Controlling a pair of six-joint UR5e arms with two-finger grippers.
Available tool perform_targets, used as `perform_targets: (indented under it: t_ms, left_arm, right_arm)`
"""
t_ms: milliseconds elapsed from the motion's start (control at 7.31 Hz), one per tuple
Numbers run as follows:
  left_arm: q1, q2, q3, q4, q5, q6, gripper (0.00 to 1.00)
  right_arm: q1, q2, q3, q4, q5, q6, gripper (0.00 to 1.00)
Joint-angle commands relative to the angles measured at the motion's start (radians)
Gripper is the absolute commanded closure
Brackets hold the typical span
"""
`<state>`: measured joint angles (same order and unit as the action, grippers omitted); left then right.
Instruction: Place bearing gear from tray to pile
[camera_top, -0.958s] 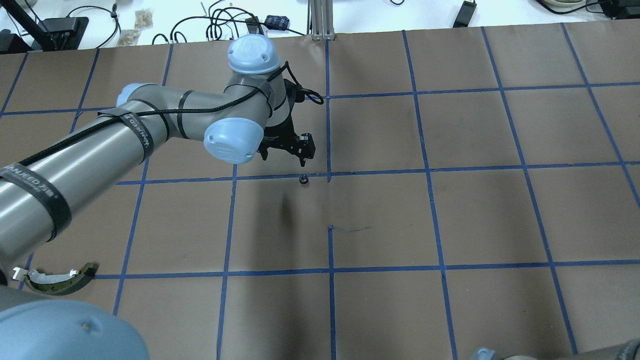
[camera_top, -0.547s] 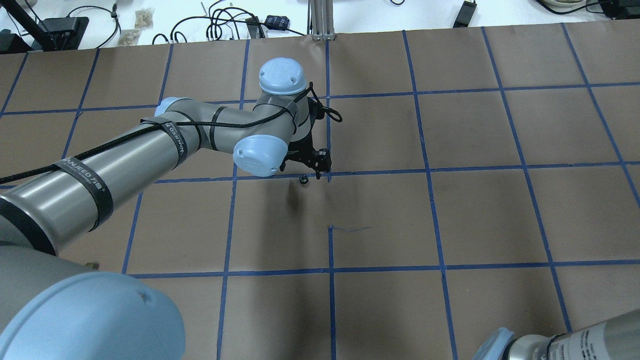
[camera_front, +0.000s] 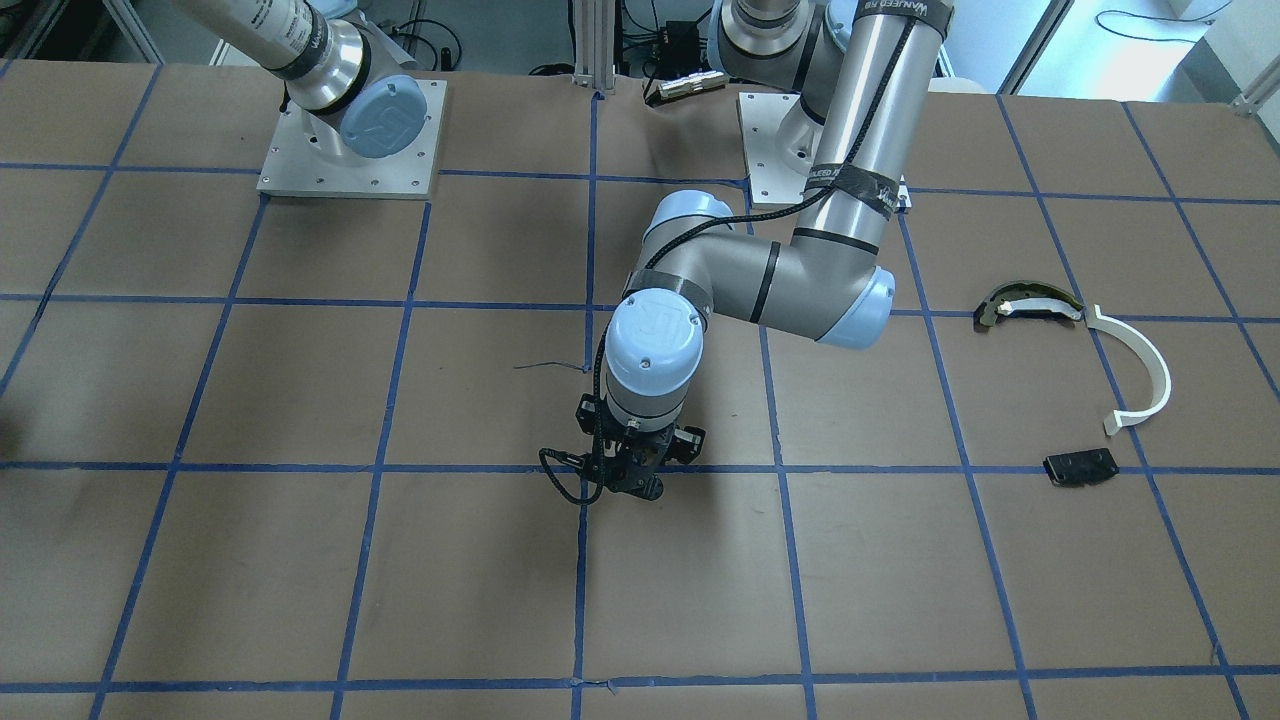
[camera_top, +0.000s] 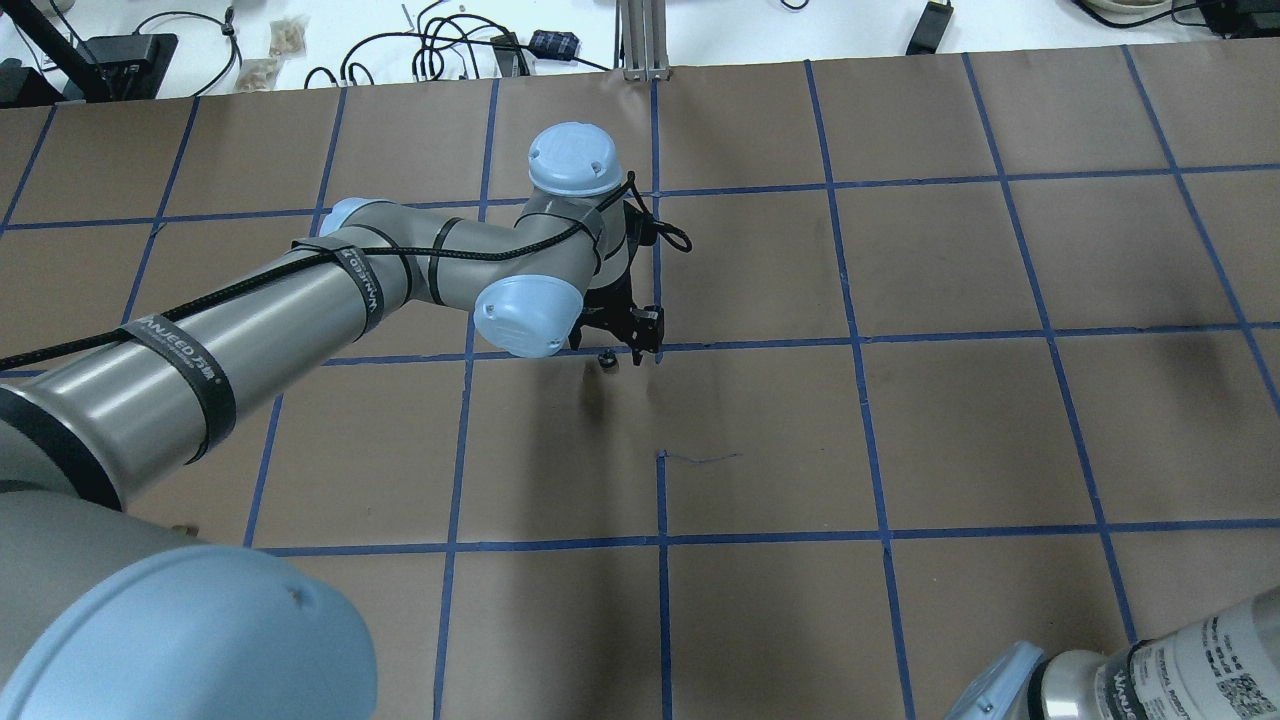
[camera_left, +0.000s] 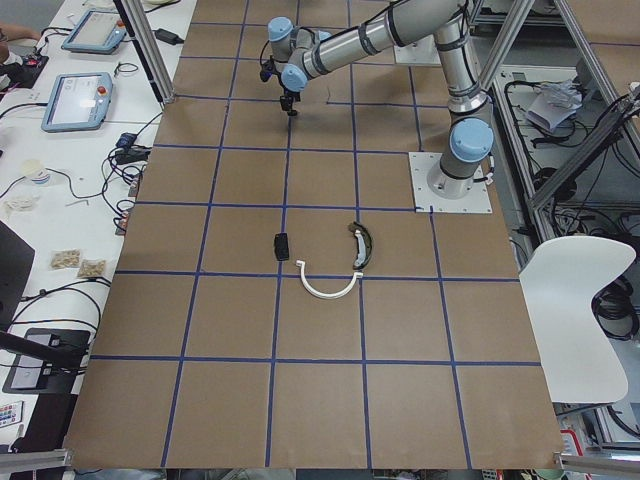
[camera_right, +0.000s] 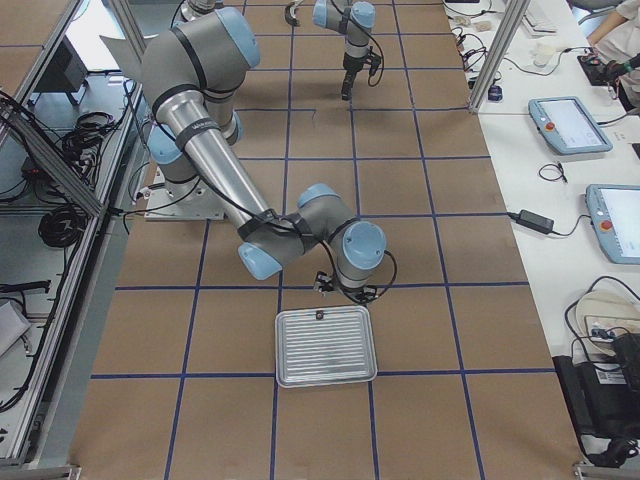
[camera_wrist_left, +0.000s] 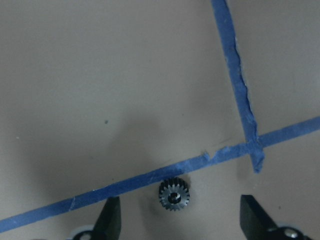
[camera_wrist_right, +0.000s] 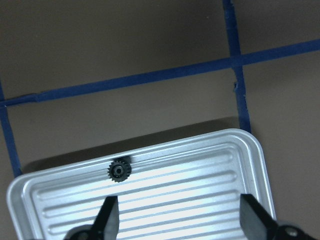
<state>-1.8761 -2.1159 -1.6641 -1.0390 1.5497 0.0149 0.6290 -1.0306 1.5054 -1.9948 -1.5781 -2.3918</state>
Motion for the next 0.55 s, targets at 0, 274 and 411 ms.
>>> perform_targets:
  t_ms: [0,274,411]
  left_arm:
    - [0.000,-0.010,0.000,-0.007,0.001,0.004,0.39]
    - [0.000,-0.015,0.000,-0.006,0.001,0.004,0.39]
    - [0.000,-0.018,0.000,-0.003,0.001,0.004,0.39]
  right_arm:
    - [-0.008,0.044,0.002,-0.039,0.007,-0.098,0.14]
    - [-0.012,0.043,0.004,-0.032,-0.008,-0.196,0.14]
    - [-0.041,0.043,0.012,-0.024,-0.011,-0.196,0.15]
